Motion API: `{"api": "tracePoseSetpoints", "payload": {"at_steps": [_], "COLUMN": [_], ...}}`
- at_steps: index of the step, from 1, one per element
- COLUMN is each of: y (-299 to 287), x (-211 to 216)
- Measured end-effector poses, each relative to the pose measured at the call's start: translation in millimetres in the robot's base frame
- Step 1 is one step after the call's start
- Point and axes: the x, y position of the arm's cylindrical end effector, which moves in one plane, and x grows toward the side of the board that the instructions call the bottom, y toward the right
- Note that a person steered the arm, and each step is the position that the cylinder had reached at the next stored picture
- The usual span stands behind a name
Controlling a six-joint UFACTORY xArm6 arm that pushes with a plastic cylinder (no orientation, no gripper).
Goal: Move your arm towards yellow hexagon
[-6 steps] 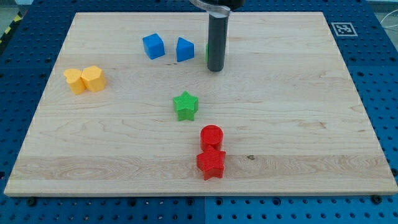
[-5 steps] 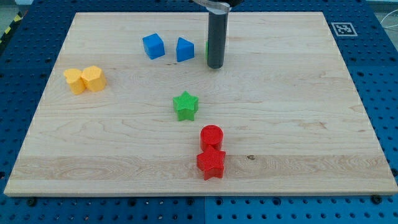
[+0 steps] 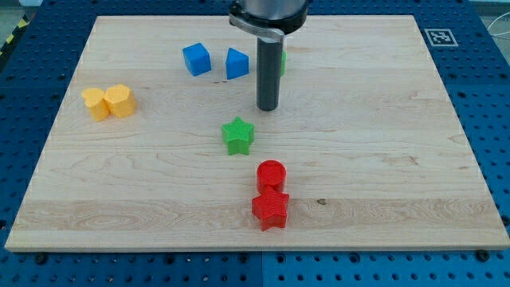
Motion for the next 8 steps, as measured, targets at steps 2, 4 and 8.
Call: {"api": "tracePoseSetpoints", "payload": {"at_steps": [2,4,8], "y": [-44.0,-91.9,-169.2], "x": [0.1,0.1,-21.3]}}
